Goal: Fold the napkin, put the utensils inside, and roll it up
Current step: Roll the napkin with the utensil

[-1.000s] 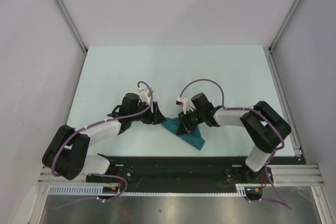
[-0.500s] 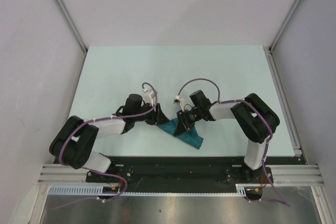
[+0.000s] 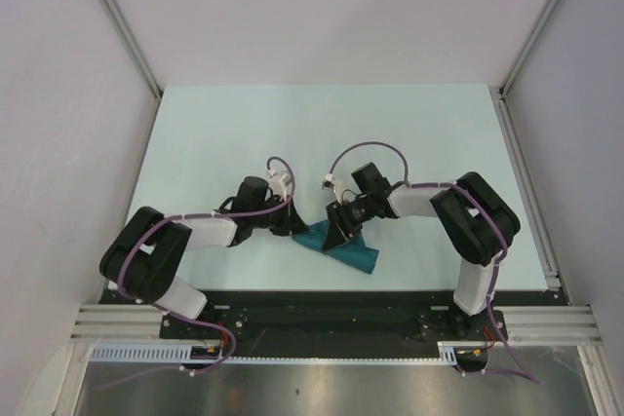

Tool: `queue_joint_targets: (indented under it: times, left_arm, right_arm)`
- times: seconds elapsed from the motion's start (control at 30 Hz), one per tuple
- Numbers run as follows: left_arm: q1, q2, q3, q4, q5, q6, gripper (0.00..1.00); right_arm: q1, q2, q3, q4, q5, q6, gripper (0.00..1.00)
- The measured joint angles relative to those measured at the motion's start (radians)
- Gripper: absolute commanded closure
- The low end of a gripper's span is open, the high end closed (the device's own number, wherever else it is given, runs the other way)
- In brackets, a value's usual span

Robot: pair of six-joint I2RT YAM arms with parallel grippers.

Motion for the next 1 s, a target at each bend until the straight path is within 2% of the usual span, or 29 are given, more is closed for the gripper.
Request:
queue_joint_targets:
  times: [0.17, 0.33, 0.43, 0.53, 0.77, 1.0]
  left_arm:
    - [0.000, 0.017, 0.027, -0.039, -0.009, 0.000, 1.00]
    - [0.000, 0.039, 0.060, -0.081, -0.010, -0.002, 1.00]
    - [0.000, 0.063, 0.083, -0.099, -0.009, -0.009, 1.00]
    - [0.000, 0.084, 0.109, -0.117, -0.003, -0.017, 1.00]
    - [0.000, 0.130, 0.159, -0.142, 0.020, -0.019, 1.00]
    - [0.000, 0.150, 0.180, -0.148, 0.037, -0.019, 1.00]
  right_arm:
    - [-0.020, -0.061, 0.017, -0.086, 0.111, -0.027, 0.34]
    - [-0.007, -0.233, 0.015, -0.126, 0.303, -0.048, 0.29]
    - [0.058, -0.359, -0.004, -0.119, 0.441, -0.085, 0.28]
    - [0.180, -0.448, -0.040, -0.105, 0.603, -0.130, 0.28]
    - [0.364, -0.421, -0.095, -0.108, 0.861, -0.177, 0.28]
    - [0.415, -0.318, -0.095, -0.107, 0.991, -0.180, 0.31]
